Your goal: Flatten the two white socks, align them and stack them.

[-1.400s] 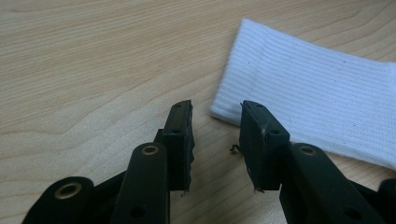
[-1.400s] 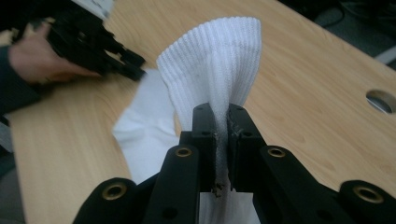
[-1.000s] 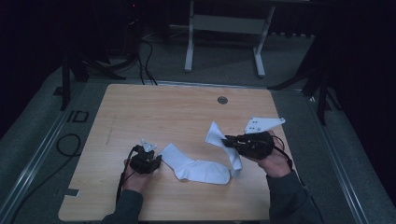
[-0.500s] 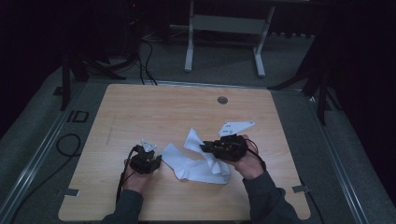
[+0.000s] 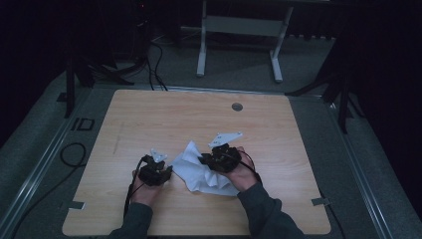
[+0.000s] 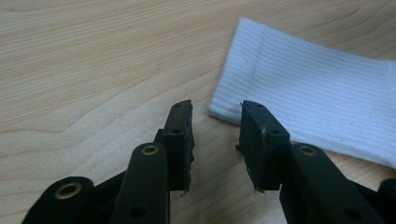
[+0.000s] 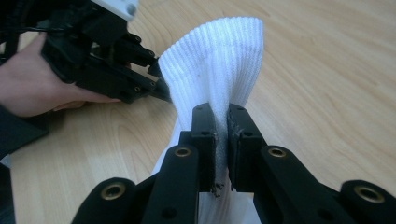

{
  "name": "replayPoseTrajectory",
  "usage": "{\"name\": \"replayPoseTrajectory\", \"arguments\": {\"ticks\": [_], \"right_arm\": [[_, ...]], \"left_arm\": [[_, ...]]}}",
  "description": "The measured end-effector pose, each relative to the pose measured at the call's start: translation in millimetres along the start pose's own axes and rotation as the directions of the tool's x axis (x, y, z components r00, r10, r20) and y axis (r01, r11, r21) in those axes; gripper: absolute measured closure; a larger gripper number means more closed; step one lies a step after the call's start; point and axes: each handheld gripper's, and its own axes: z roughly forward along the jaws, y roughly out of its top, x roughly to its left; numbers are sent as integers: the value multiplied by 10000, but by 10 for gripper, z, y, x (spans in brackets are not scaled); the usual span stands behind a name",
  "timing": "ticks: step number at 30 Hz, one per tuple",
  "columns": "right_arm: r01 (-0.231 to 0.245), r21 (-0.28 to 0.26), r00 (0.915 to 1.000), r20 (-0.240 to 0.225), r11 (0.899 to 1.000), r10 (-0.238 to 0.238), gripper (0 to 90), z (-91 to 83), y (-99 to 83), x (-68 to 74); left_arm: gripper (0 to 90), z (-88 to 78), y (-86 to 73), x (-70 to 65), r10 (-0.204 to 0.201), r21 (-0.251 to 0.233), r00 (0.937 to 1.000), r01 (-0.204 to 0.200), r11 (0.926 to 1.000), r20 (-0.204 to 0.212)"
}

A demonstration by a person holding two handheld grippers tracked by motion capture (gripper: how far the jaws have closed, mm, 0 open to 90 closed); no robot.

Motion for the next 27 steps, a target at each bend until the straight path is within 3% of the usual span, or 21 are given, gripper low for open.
{"name": "replayPoseTrajectory", "arguments": {"ticks": [6,10,12,13,16,22,27], "right_arm": [[-521,331,9986,19,9981,521,824,200,-16,-16],[-540,653,9985,72,9964,536,823,295,-23,-2],[-294,1057,9991,327,9940,261,822,396,-34,28],[-272,1339,9993,283,9906,236,822,489,-44,39],[-407,1538,9988,345,9873,358,822,618,-50,49],[-606,1704,9978,373,9835,551,822,787,-56,48],[-1031,1784,9945,340,9785,986,819,890,-78,2]], "left_arm": [[643,4,-2,-24,8,-66,10000,-8,10000,19],[643,4,-3,-32,31,-67,10000,-30,10000,55],[644,4,-3,-34,70,-66,10000,-70,10000,47],[645,5,-4,-38,69,-83,10000,-68,9999,47],[646,6,-4,-48,57,-93,10000,-56,9999,63],[663,2,-5,-59,153,-86,9998,-152,9998,129],[692,-1,-7,-73,169,-83,9997,-168,9998,191]]}}
